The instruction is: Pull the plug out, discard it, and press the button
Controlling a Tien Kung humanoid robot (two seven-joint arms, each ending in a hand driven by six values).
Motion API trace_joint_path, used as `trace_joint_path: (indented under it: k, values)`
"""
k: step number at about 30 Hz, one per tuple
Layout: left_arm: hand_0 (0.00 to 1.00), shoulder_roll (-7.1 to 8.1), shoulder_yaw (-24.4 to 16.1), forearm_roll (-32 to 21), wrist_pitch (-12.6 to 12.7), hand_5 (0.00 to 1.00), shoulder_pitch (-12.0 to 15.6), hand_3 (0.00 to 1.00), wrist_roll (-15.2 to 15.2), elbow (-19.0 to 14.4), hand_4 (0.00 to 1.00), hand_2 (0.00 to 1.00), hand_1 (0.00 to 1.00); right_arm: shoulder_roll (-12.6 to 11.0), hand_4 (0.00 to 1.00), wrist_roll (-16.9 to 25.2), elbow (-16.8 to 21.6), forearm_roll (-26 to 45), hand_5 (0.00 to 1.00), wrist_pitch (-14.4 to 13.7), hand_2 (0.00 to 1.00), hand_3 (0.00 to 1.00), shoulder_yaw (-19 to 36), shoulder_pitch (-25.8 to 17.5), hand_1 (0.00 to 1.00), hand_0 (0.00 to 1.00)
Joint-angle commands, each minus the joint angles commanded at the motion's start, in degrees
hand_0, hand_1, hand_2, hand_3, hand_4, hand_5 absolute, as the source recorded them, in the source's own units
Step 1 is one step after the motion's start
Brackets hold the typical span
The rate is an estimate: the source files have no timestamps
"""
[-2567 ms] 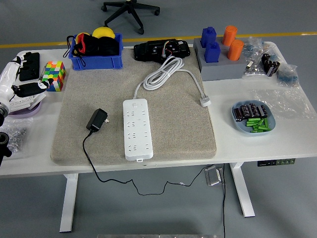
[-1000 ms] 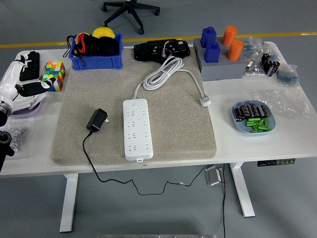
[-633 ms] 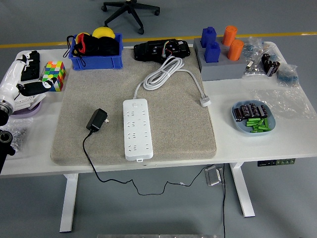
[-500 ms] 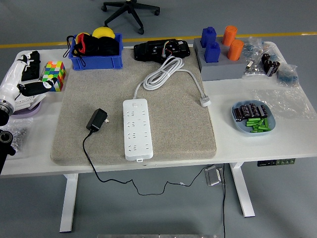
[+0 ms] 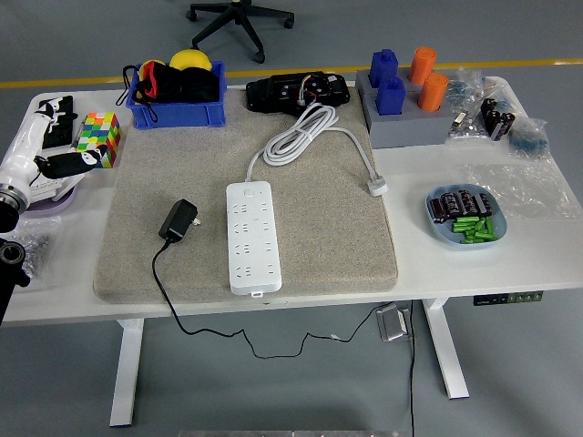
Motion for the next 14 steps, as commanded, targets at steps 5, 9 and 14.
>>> trace_joint_path:
  k: [5, 9, 14]
  values:
    - [0.868, -0.12, 0.01, -0.02, -0.05, 0.154, 0.07, 0.972, 0.03, -0.08, 0.771, 0.862, 0.839, 0.14, 0.778, -0.02, 0.0, 0.0, 0.632, 0.01, 0.71, 0.722, 0.13, -0.05, 0.7, 0.748]
    - [0.868, -0.15, 0.03, -0.01, -0.03, 0.153, 0.13, 0.972, 0.01, -0.11, 0.771, 0.86, 0.839, 0.23, 0.777, -0.02, 0.0, -0.02, 0.632, 0.01, 0.71, 0.723, 0.26, -0.16, 0.7, 0.749]
    - [0.868, -0.27, 0.05, 0.03, -0.01, 0.153, 0.15, 0.972, -0.03, -0.16, 0.771, 0.86, 0.839, 0.3, 0.777, -0.01, 0.03, -0.05, 0.632, 0.0, 0.71, 0.723, 0.41, -0.25, 0.7, 0.749]
